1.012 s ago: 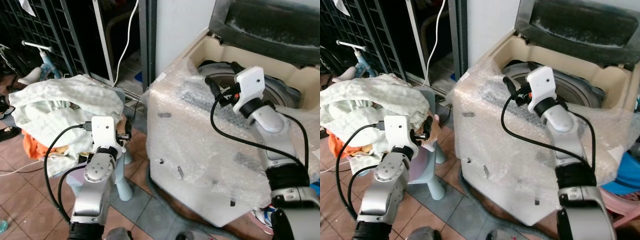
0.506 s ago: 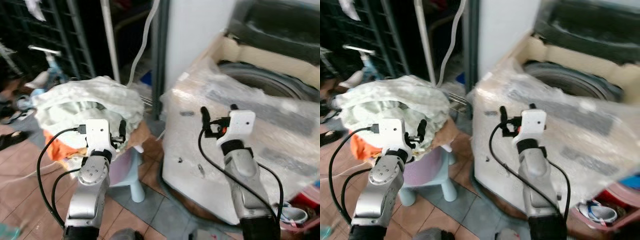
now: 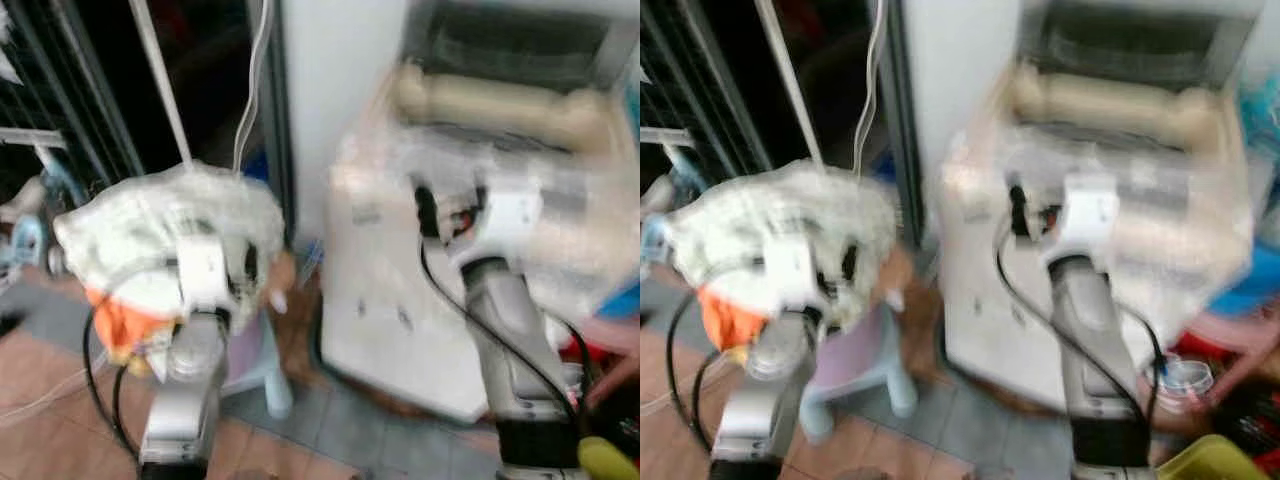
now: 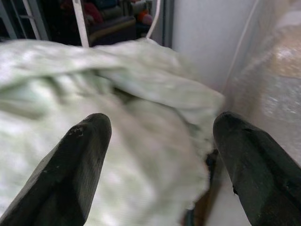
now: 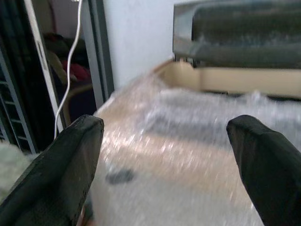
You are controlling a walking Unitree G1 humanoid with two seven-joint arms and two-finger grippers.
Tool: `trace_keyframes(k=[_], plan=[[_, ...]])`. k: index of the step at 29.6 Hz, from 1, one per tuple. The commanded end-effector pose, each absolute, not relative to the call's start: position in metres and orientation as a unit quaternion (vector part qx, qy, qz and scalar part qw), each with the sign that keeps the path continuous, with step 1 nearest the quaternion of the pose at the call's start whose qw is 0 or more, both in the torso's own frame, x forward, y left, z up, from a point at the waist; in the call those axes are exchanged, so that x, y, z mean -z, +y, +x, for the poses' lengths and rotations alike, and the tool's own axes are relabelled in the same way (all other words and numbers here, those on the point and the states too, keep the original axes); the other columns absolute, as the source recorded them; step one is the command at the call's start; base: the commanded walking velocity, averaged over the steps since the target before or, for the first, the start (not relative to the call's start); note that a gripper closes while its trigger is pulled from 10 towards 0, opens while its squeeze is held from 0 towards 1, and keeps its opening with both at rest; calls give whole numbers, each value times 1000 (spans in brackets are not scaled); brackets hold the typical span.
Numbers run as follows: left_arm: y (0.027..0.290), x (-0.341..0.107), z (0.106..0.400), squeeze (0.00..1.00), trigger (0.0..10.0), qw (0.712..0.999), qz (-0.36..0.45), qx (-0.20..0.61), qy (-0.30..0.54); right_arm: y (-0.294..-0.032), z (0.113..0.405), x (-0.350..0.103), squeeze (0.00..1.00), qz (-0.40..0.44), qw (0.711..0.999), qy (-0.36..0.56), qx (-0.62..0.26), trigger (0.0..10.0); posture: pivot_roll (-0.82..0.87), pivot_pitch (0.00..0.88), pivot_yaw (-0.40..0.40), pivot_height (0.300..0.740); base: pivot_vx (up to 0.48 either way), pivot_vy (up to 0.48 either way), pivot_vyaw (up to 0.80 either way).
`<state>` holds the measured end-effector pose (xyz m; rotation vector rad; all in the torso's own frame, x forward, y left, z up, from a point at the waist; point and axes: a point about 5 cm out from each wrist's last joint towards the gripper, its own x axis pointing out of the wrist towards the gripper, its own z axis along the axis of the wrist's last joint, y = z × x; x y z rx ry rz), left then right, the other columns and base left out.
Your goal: Clothes washing
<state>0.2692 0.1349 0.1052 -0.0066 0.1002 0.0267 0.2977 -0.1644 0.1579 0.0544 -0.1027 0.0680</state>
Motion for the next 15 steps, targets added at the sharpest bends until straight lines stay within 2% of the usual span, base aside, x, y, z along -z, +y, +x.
trace_keyframes(k=[1, 4, 5, 9, 10, 11, 13, 15], plan=[[143, -108, 269, 0, 10000, 999, 9, -31, 41, -156, 302, -160, 0, 1, 998, -44, -41, 10000, -60, 0, 4, 740, 0, 431, 0], [146, -108, 269, 0, 10000, 999, 15, -34, 39, -153, 304, -156, 0, 65, 997, -24, -34, 10000, -58, 0, 4, 740, 0, 250, 0], [147, -107, 269, 0, 10000, 998, 19, -36, 37, -154, 305, -154, 0, 69, 997, -21, -9, 10000, -59, 0, 5, 740, 0, 0, 0], [148, -108, 269, 0, 10000, 998, 19, -40, 33, -154, 304, -146, 0, 48, 999, 10, -3, 10000, -60, 0, 3, 740, 0, 0, 0], [149, -109, 269, 0, 10000, 998, 23, -42, 29, -153, 304, -143, 0, 53, 998, 32, -9, 10000, -60, 0, 2, 740, 0, 0, 0], [151, -110, 270, 0, 10000, 998, 28, -51, 23, -148, 301, -145, 0, 82, 994, 33, -58, 10000, -59, 0, 2, 740, 0, 0, 0], [154, -110, 271, 0, 10000, 998, 28, -60, 23, -146, 300, -149, 0, 87, 993, 14, -79, 10000, -57, 0, 1, 740, 0, 0, 0], [154, -110, 271, 0, 10000, 998, 24, -59, 23, -142, 300, -154, 0, 67, 993, -5, -96, 10000, -56, 0, 1, 740, 0, 0, 684]])
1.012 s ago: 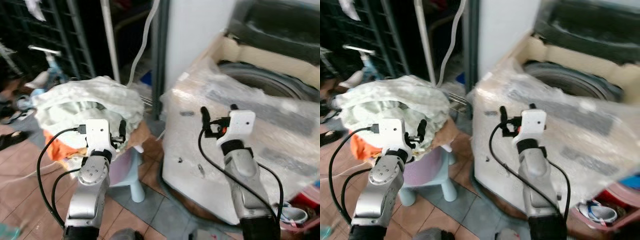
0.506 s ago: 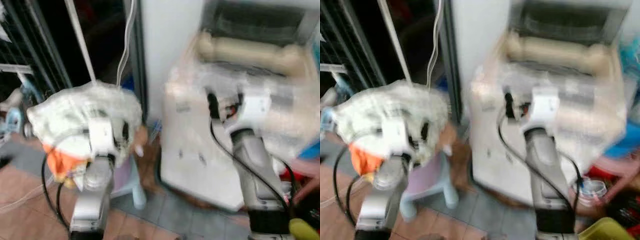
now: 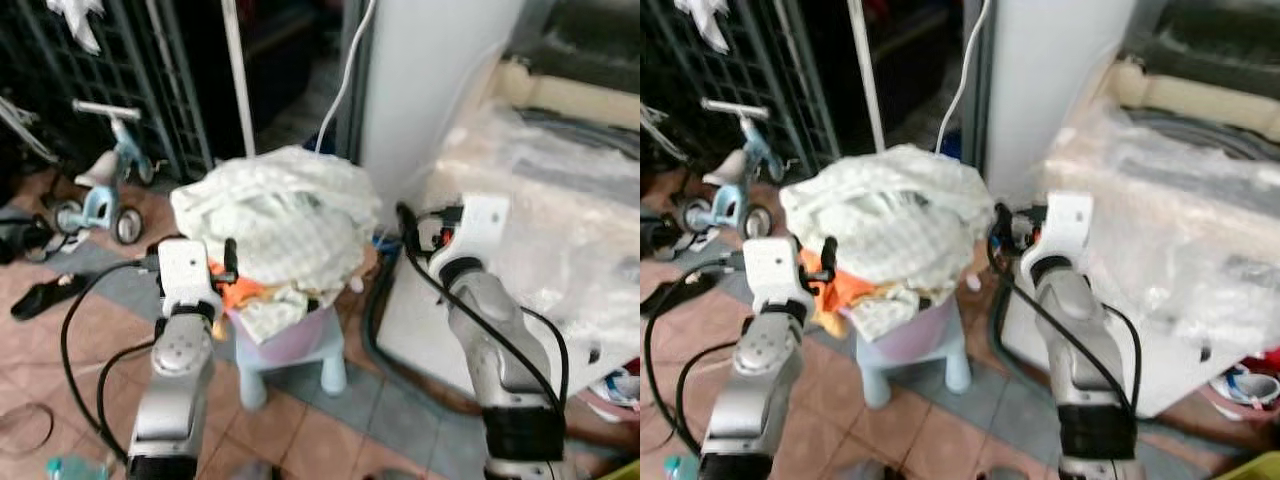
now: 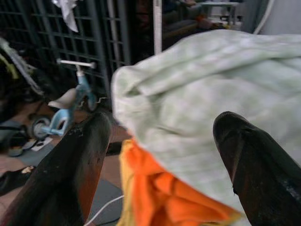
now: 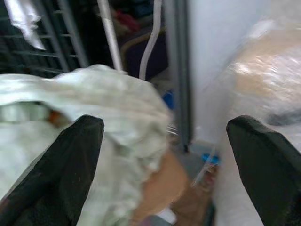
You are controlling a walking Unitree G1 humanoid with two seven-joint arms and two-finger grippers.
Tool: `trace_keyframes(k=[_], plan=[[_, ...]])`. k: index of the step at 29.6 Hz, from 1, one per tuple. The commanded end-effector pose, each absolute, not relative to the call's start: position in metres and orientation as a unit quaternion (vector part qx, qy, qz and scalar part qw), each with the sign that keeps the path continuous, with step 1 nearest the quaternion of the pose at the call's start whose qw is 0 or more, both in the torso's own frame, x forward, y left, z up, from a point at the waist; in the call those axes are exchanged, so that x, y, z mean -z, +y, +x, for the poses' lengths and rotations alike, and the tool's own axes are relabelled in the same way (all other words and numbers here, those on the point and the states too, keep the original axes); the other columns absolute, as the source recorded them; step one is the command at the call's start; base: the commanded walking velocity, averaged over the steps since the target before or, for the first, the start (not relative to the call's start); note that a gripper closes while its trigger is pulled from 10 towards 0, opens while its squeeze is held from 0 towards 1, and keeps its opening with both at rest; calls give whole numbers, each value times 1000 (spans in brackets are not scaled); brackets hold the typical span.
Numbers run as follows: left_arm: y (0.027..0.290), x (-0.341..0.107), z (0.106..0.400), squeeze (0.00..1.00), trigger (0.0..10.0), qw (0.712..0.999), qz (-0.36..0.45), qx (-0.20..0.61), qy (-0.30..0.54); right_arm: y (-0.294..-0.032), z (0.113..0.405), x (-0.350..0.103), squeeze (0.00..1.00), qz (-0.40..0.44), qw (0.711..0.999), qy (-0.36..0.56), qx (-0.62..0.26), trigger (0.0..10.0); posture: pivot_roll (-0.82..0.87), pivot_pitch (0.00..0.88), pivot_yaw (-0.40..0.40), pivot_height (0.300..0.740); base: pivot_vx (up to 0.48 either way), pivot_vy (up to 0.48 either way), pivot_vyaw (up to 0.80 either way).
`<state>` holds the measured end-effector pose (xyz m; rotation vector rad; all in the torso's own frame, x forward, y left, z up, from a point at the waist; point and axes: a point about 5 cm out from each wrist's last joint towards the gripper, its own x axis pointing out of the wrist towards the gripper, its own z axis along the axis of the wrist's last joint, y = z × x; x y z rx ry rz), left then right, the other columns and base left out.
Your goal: Clothes washing
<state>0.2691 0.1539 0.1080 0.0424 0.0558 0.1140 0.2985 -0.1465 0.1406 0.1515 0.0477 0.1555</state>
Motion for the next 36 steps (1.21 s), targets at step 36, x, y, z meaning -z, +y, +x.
trace_keyframes(k=[36], plan=[[155, -108, 269, 0, 10000, 998, 4, -53, 27, -116, 310, -170, 0, -91, 965, -67, -238, 10000, -48, 0, -2, 740, 215, 0, 246]])
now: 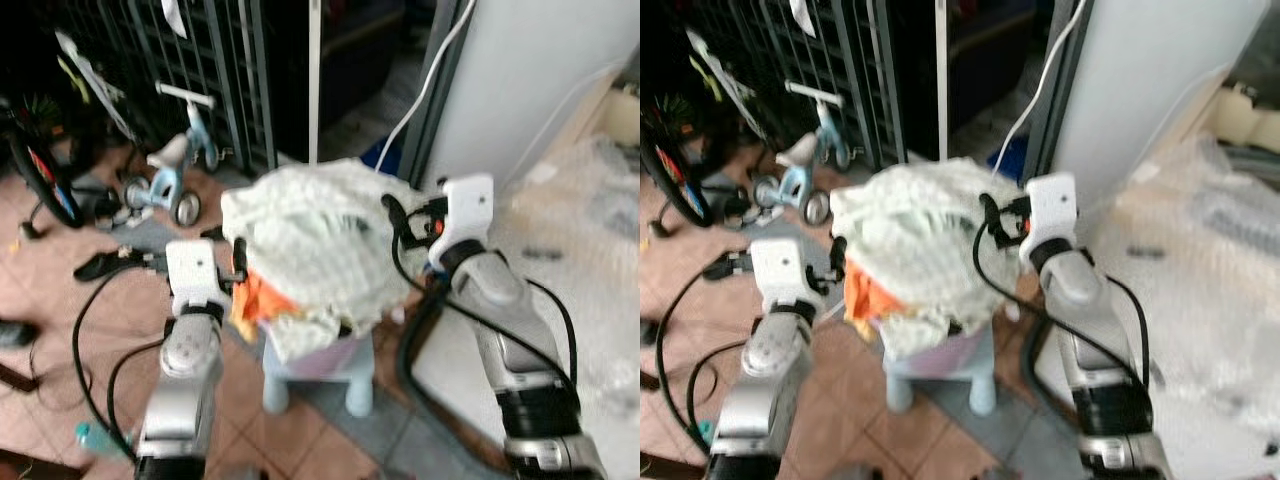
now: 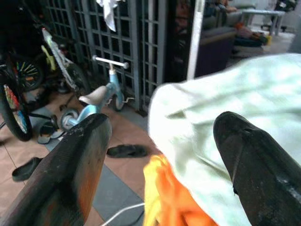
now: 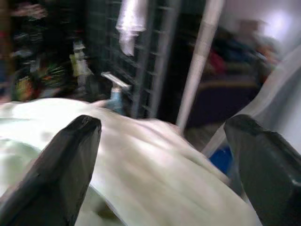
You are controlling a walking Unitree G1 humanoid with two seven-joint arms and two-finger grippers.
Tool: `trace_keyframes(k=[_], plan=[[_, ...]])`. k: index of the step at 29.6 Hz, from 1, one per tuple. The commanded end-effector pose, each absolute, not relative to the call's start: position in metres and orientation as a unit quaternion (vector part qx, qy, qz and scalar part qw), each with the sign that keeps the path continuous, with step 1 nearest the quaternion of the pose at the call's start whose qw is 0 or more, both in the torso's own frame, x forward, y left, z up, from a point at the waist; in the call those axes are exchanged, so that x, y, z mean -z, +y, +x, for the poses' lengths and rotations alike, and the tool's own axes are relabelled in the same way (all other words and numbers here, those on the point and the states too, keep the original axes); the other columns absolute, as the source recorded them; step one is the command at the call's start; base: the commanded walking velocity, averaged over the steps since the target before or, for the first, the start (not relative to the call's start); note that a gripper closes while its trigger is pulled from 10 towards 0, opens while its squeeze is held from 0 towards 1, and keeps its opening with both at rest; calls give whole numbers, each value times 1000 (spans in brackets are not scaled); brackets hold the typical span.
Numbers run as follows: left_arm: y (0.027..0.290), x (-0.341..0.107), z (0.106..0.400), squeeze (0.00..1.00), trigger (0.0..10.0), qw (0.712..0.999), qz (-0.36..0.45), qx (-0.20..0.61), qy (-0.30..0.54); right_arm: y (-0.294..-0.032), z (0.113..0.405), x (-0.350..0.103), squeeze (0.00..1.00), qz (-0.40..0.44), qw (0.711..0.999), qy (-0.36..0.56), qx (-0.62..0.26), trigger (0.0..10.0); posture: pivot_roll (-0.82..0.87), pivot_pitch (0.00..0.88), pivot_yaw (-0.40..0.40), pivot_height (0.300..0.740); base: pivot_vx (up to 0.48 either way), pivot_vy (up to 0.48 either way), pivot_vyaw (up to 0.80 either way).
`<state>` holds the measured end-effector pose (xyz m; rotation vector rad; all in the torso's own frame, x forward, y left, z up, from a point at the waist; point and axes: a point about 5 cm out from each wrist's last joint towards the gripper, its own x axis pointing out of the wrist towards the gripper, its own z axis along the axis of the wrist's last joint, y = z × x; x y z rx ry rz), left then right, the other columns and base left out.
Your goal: Clothes washing
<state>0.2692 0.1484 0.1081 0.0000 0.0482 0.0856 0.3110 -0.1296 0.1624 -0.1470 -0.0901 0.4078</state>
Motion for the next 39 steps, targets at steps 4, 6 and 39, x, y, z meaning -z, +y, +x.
trace_keyframes(k=[4, 6, 39], plan=[[155, -107, 268, 0, 10000, 998, 1, -55, 32, -106, 308, -165, 0, -142, 937, -57, -313, 10000, -39, 0, -4, 740, 0, 0, 0], [154, -107, 268, 0, 10000, 998, 1, -56, 33, -106, 309, -163, 0, -148, 933, -50, -325, 10000, -34, 0, -8, 740, 0, 0, 0], [152, -108, 263, 0, 10000, 998, 0, -56, 39, -93, 338, -91, 0, -29, 964, 159, -210, 0, 16, 0, -31, 740, 0, 0, 0]])
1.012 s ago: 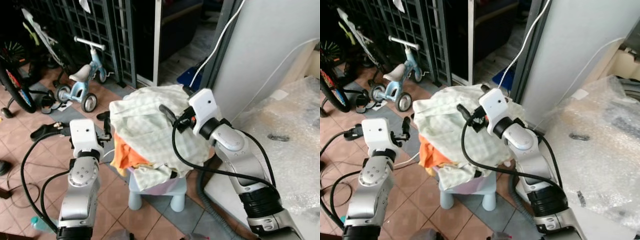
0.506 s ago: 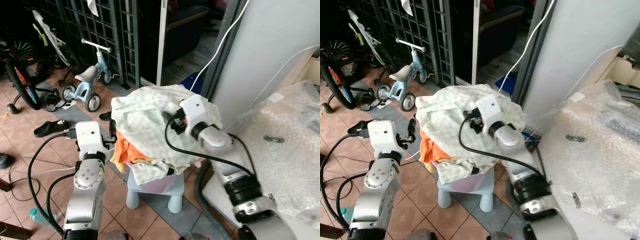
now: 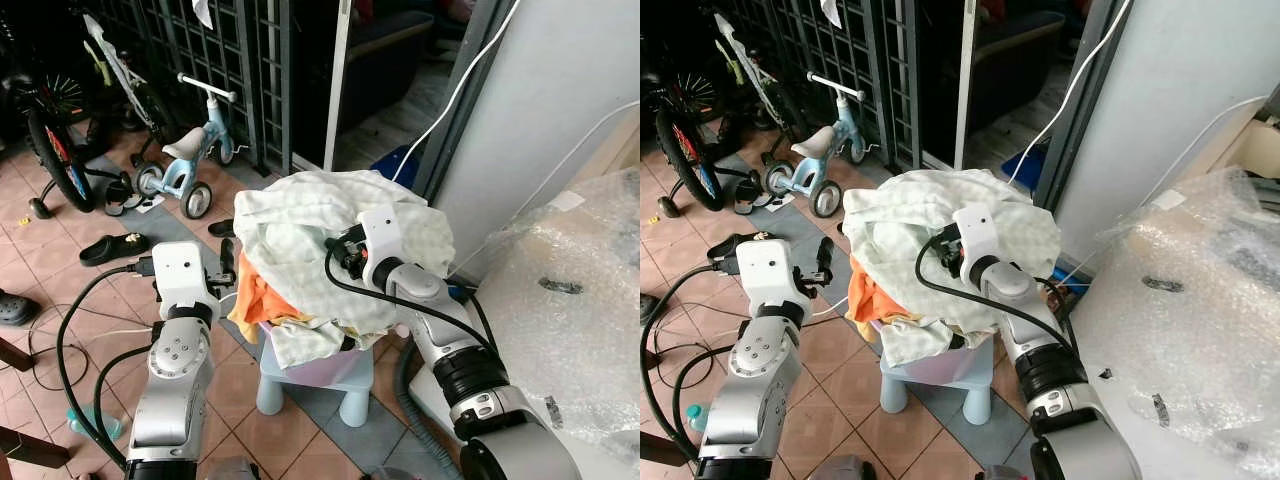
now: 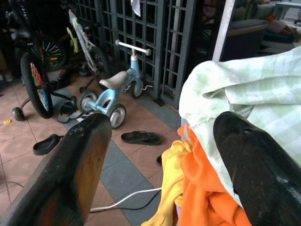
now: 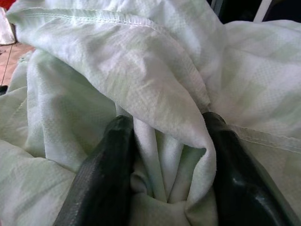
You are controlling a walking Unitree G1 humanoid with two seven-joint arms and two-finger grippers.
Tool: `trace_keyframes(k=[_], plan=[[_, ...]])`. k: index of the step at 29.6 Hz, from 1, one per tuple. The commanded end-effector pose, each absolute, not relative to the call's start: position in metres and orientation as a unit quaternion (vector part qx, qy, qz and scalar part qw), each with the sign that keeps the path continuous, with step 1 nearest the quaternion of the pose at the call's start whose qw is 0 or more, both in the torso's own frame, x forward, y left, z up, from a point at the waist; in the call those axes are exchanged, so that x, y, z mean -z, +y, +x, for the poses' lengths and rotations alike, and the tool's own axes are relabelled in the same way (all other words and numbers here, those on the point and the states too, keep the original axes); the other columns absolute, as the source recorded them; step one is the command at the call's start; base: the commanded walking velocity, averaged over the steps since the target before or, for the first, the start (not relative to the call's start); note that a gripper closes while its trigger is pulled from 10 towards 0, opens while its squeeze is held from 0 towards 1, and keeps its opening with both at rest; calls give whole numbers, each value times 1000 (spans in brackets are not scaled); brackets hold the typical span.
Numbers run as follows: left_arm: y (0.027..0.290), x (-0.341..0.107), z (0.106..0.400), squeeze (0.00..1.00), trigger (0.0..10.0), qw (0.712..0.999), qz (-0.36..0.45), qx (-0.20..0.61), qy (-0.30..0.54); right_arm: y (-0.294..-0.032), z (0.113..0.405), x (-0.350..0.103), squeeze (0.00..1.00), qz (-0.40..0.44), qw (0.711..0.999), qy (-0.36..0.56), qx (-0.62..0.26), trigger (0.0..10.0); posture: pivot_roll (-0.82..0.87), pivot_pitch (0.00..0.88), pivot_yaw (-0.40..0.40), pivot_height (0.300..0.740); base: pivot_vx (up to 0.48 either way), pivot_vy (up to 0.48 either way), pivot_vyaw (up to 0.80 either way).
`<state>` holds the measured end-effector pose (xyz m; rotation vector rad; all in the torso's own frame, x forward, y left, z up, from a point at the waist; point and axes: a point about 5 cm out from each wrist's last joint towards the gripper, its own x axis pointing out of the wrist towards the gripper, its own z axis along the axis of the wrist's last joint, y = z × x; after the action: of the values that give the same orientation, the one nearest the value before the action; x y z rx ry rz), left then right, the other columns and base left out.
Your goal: Clothes washing
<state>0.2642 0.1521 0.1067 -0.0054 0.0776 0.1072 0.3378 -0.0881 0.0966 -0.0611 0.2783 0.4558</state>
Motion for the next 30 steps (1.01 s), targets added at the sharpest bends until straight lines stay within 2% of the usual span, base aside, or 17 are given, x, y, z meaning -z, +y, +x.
trace_keyframes(k=[1, 13, 20, 27, 29, 30], plan=[[152, -108, 264, 0, 10000, 998, 0, -56, 39, -93, 338, -91, 0, -27, 964, 159, -210, 0, 14, 0, -31, 740, 0, 0, 0], [152, -108, 264, 0, 10000, 998, 0, -57, 41, -92, 338, -93, 0, -6, 965, 157, -209, 0, 12, 0, -34, 740, 0, 0, 0], [152, -108, 265, 0, 10000, 998, -1, -57, 39, -88, 340, -103, 0, 40, 965, 135, -222, 0, 6, 0, -30, 740, 0, 0, 0], [152, -108, 268, 0, 10000, 998, -4, -54, 38, -84, 341, -146, 0, 133, 957, 31, -255, 0, -3, 0, -29, 740, 0, 0, 0], [153, -108, 269, 0, 10000, 998, -3, -57, 36, -88, 340, -178, 0, 195, 945, -33, -260, 0, -7, 0, -27, 740, 0, 0, 0], [153, -108, 269, 0, 10000, 998, -1, -61, 34, -93, 340, -187, 0, 197, 944, -53, -258, 0, -10, 0, -25, 740, 0, 0, 0]])
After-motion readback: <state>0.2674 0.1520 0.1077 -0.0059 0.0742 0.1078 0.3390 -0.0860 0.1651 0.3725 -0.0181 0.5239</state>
